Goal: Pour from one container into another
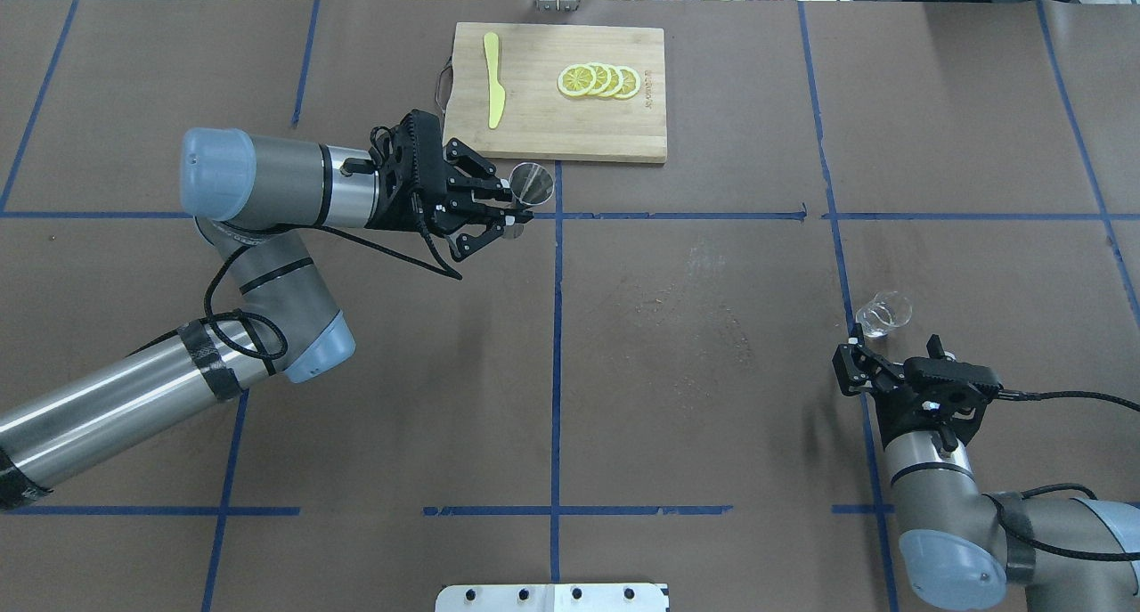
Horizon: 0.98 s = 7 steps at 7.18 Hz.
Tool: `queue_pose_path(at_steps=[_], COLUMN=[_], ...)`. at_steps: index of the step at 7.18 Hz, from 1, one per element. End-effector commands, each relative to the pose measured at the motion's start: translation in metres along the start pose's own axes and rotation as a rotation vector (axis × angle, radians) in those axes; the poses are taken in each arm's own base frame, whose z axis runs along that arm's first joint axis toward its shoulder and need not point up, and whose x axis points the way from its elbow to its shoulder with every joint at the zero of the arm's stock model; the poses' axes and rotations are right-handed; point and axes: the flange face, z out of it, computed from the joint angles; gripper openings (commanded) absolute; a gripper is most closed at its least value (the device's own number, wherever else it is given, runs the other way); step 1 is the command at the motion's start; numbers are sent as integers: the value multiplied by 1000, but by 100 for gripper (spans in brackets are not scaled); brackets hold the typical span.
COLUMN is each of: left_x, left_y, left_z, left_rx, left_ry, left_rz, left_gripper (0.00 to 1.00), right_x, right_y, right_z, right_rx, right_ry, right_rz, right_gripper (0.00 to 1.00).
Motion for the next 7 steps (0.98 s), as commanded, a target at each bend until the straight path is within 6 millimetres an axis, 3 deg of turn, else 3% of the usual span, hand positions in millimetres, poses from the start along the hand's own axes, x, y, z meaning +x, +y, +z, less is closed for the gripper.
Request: queue_pose_path(at_steps=[1, 3, 7], left_x=[0, 1, 2], left_y=[2, 2, 1], left_z=[-1, -2, -5], left_rx=[-1, 0, 3], left_ry=[0, 0, -1], left_rz=[-1, 0, 1], left_gripper=[0, 0, 0], right_x=[0, -15, -8], right_y=[8, 19, 20], right_z=[2, 9, 15], right_rx=[-2, 11, 17], right_ry=[3, 1, 15], right_rz=[-1, 0, -15], right_gripper=[100, 100, 100])
